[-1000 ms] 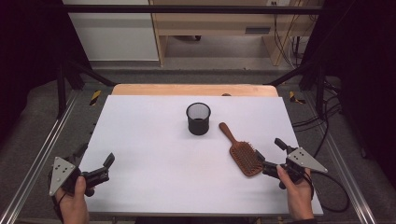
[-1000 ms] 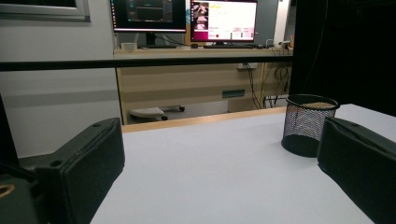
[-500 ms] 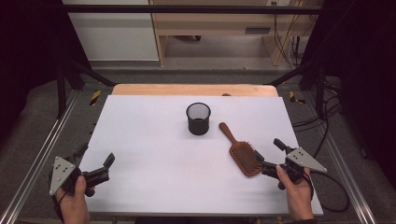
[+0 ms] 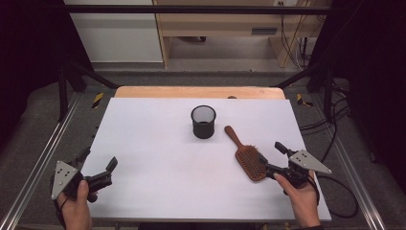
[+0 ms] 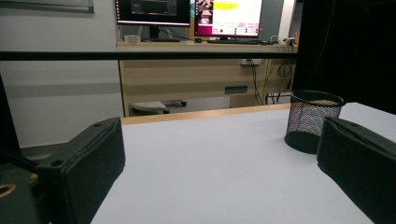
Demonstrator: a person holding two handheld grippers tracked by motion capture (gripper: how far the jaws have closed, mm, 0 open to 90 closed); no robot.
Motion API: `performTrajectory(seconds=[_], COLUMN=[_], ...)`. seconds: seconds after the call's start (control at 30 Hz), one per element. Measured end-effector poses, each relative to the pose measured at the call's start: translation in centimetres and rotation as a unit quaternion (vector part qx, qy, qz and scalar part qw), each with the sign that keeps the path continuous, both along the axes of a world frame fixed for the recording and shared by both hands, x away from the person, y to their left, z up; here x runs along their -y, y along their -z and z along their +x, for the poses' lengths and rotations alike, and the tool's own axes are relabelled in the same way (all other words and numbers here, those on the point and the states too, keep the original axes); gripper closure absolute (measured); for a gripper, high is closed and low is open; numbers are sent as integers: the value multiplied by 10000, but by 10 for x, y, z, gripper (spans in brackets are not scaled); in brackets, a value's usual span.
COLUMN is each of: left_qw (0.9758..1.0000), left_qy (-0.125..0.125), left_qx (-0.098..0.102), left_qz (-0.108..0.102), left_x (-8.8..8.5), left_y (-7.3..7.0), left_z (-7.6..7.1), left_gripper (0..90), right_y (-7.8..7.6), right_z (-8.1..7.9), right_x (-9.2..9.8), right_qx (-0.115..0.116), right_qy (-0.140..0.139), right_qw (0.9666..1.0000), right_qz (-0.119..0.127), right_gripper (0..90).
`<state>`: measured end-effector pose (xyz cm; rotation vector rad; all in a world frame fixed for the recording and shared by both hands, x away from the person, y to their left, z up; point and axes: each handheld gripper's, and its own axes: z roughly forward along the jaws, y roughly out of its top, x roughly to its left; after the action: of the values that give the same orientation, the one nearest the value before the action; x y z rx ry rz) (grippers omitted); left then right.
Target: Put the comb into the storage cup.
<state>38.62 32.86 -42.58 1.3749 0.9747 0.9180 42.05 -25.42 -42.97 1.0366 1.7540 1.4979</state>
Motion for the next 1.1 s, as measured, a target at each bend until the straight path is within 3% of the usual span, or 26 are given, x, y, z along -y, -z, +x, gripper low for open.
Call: performTrajectory(seconds=[0.07,0.1,0.2,0.23,0.47,0.7,0.77,1.0,1.1], left_qw=[10000,10000,10000,10000,10000,10000,10000,10000,10000], left_qy=[-18,-26,-39,-42,-39,-13,-20,-8,1], left_qx=[-8,-26,-61,-58,-57,-52,-48,-54,-55], left_qz=[-3,-3,-18,-13,-2,9,-3,-51,-54], left_x=[0,0,0,0,0,1,0,-1,-1], left_y=[1,1,2,2,2,1,1,1,1], left_z=[0,0,0,0,0,0,0,0,0], left_gripper=[12,12,14,14,14,16,16,16,16], right_y=[-9,-9,-19,-26,-48,-60,-57,-48,-40], right_z=[3,3,7,12,38,71,85,105,116], right_x=[-6,-6,-13,-20,-45,-68,-74,-82,-83], right_qx=[-24,-24,-76,-127,-246,-526,-753,-1017,-1266], right_qy=[-22,-22,-90,-162,-459,-701,-757,-779,-814], right_qw=[9999,9999,9995,9986,9922,9852,9825,9775,9741], right_qz=[-151,-151,-285,-497,-1134,-1477,-1529,-1676,-1686], right_gripper=[446,446,586,680,864,900,900,900,900])
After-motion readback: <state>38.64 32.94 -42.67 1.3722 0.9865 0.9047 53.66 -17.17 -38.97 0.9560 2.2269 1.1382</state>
